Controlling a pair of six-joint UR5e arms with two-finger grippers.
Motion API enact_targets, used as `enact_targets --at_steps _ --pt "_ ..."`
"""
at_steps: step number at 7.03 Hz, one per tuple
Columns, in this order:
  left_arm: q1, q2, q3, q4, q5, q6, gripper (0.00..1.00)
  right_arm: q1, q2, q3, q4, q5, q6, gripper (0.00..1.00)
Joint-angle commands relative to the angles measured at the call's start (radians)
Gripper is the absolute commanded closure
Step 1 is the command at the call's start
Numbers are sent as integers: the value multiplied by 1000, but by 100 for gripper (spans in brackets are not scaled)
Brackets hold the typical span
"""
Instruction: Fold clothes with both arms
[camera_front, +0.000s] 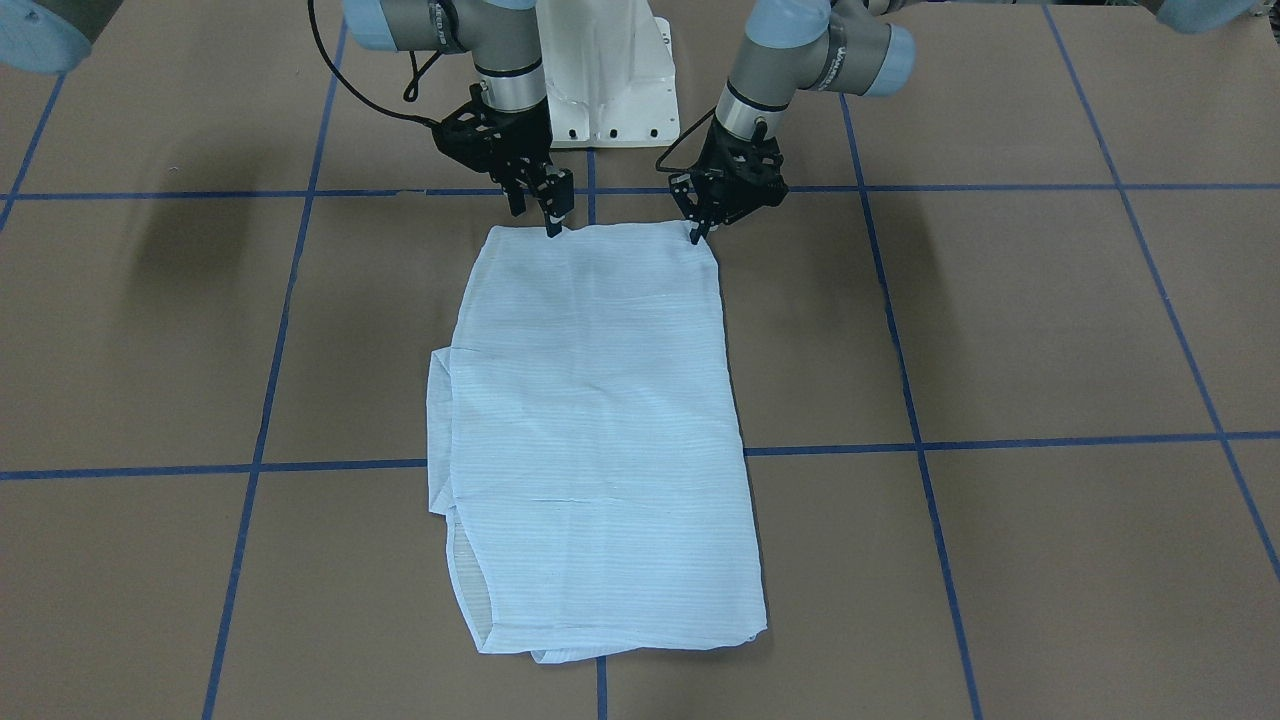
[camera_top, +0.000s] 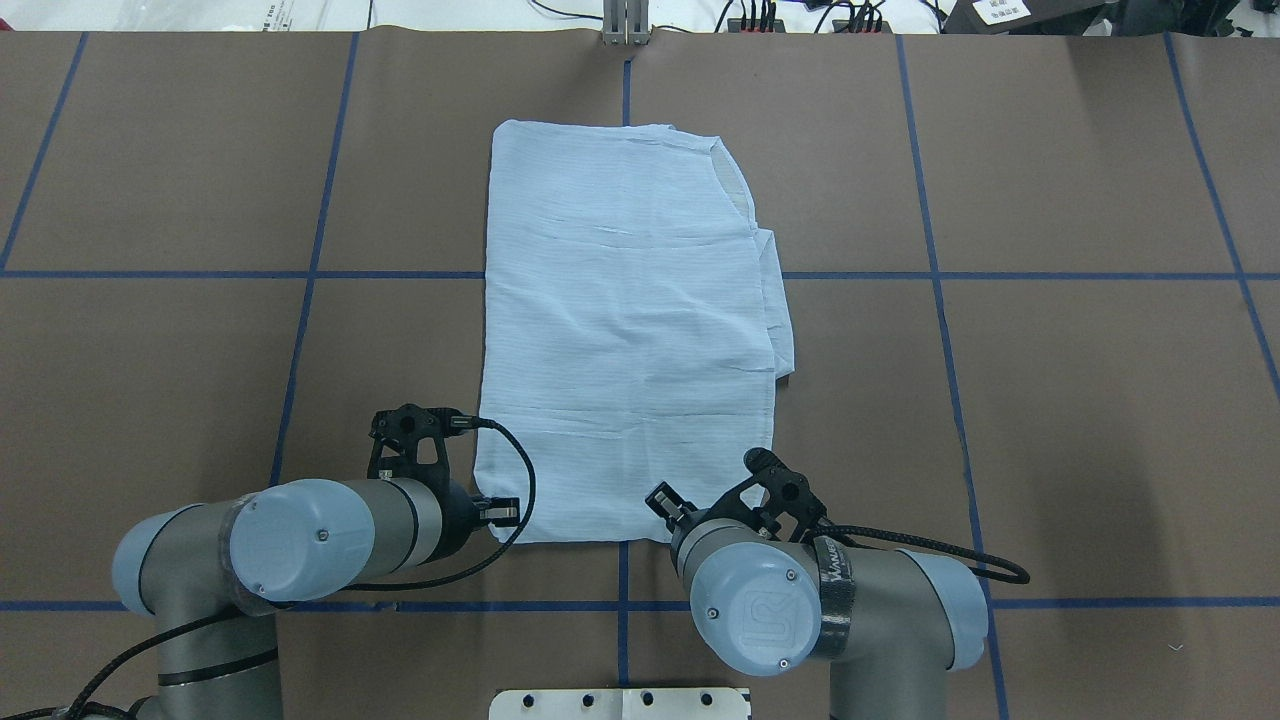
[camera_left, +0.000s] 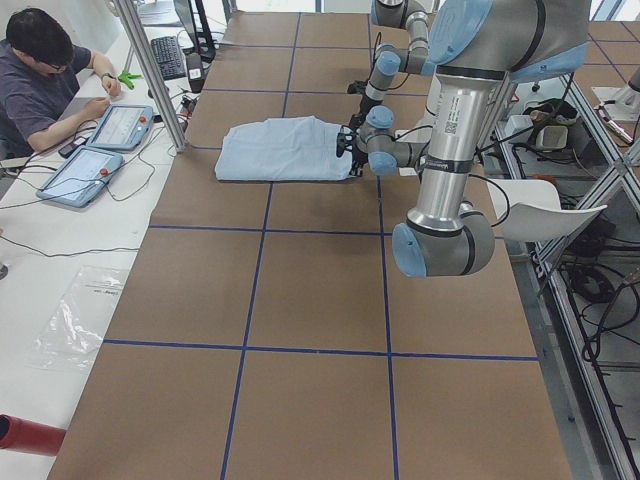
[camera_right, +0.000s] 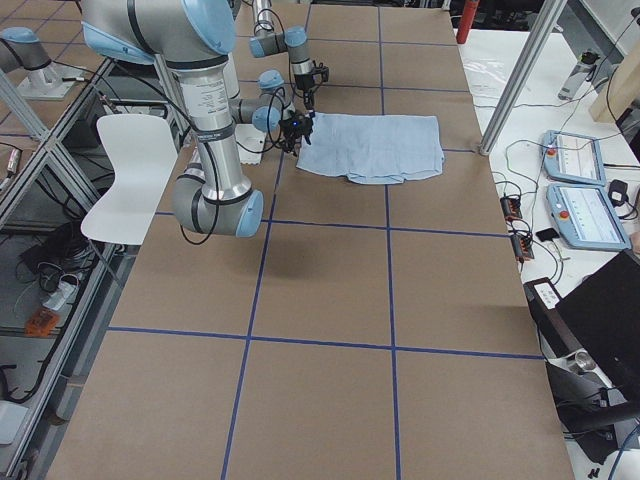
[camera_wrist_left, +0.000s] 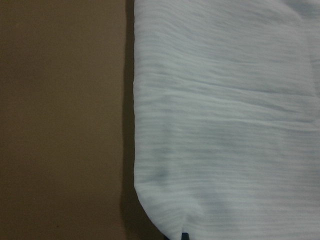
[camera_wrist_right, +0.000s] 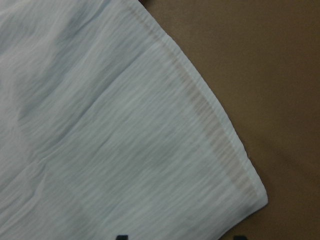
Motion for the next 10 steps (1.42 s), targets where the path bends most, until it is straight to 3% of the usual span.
enact_targets --at_steps 1,10 --pt "0 0 -1 0 0 0 100 0 2 -18 9 -1 11 26" --pt "0 0 -4 -2 0 0 100 -1 36 -69 9 -41 34 41"
